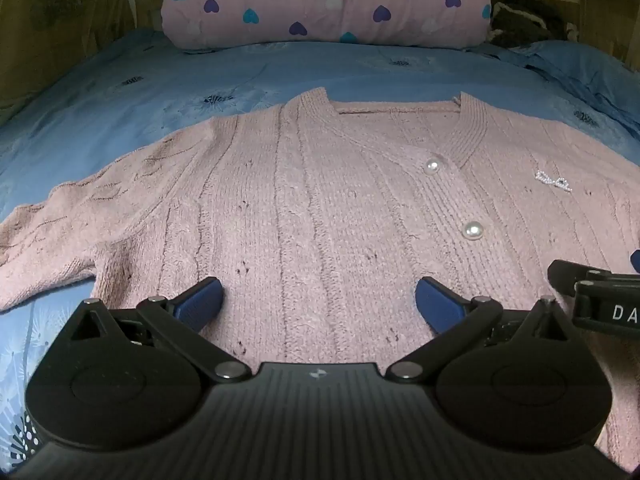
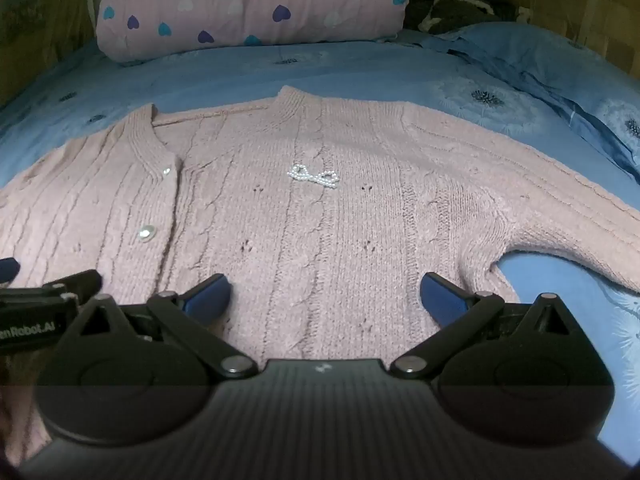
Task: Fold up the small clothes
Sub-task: 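Move the right tool toward the cardigan sleeve cuff beside the left tool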
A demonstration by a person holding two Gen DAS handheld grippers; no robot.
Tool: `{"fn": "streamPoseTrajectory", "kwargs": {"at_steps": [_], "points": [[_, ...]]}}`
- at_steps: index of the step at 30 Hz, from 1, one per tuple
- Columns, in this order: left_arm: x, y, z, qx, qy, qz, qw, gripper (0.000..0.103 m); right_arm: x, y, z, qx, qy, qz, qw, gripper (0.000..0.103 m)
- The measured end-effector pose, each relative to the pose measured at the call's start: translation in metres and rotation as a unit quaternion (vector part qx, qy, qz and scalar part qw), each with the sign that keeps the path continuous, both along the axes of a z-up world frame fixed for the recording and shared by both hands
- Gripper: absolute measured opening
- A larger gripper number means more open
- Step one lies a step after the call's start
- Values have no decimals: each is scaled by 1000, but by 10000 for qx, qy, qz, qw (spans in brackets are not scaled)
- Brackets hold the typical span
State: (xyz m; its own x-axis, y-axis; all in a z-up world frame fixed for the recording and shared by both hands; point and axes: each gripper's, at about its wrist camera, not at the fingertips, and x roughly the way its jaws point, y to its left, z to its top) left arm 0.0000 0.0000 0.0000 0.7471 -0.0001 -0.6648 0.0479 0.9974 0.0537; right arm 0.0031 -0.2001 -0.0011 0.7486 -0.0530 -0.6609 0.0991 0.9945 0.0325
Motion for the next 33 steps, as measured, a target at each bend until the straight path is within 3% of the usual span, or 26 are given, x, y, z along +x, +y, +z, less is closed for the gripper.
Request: {"fn": "streamPoseTrajectory", "kwargs": {"at_steps": [18,23,28,33], "points": [[1,-1,-1,23,36,-12,10000,103,0,0,1,48,-13,-3,10000,103],[5,-1,2,130,134,-83,9998,103,-2,-4,4,204,-68,7,9998,103],[3,-4,5,263,-20,-220,9994,103,-5,-18,8,547,-143,20,9984,103],[8,-8,15,141,-25,-434,9990,103,-17,-31,16,722,-210,-106,9971,103]]}}
